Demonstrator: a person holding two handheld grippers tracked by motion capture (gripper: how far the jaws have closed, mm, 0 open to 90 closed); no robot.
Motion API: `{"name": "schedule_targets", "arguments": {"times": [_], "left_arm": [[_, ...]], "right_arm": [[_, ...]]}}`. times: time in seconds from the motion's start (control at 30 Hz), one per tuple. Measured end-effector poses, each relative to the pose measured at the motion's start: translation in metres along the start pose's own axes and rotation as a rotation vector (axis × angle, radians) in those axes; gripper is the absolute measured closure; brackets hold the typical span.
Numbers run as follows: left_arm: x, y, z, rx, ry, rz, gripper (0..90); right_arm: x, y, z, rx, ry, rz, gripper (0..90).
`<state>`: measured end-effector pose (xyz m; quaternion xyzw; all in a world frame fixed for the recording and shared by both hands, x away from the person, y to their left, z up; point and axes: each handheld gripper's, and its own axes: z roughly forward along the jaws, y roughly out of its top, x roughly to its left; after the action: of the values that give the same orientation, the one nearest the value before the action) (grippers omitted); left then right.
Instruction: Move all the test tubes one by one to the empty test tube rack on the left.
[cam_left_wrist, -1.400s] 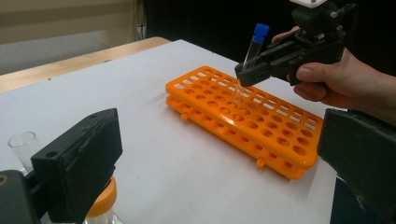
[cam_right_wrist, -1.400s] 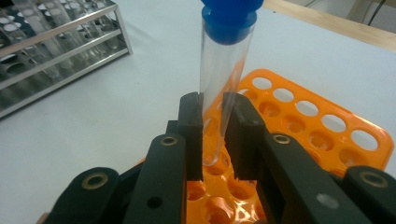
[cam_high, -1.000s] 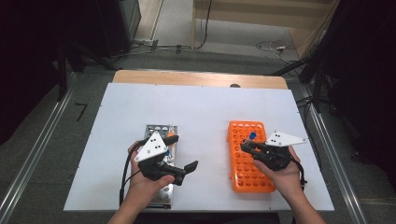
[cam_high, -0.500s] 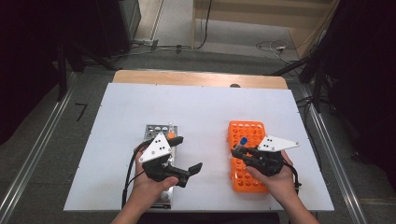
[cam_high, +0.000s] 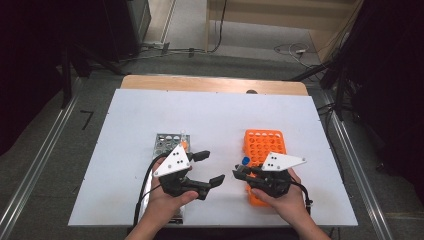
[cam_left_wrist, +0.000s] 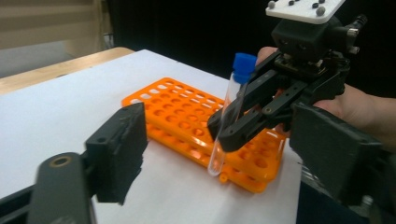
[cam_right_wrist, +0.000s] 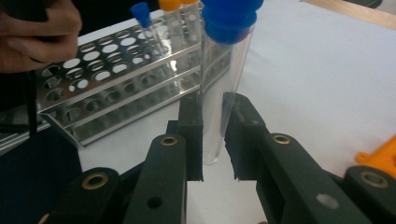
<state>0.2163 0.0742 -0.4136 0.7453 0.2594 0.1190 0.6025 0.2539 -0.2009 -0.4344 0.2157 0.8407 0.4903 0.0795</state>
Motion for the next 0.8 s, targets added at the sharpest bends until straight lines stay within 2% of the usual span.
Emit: {"name": "schedule_targets", "arguments": {"times": [0.3, 0.57, 0.8], "left_arm": [[-0.006, -0.001, 0.008, 0.009, -0.057, 0.014, 43.5], [-0.011, -0.003, 0.017, 0.043, -0.121, 0.023, 61.2], [-0.014, -0.003, 0.020, 0.046, -0.157, 0.023, 72.1]], "right_arm": [[0.016, 0.003, 0.007, 0.009, 0.054, -0.020, 75.3], [0.031, 0.005, 0.013, 0.016, 0.097, -0.060, 75.2], [0.039, 0.007, 0.014, 0.015, 0.114, -0.077, 75.2]]}}
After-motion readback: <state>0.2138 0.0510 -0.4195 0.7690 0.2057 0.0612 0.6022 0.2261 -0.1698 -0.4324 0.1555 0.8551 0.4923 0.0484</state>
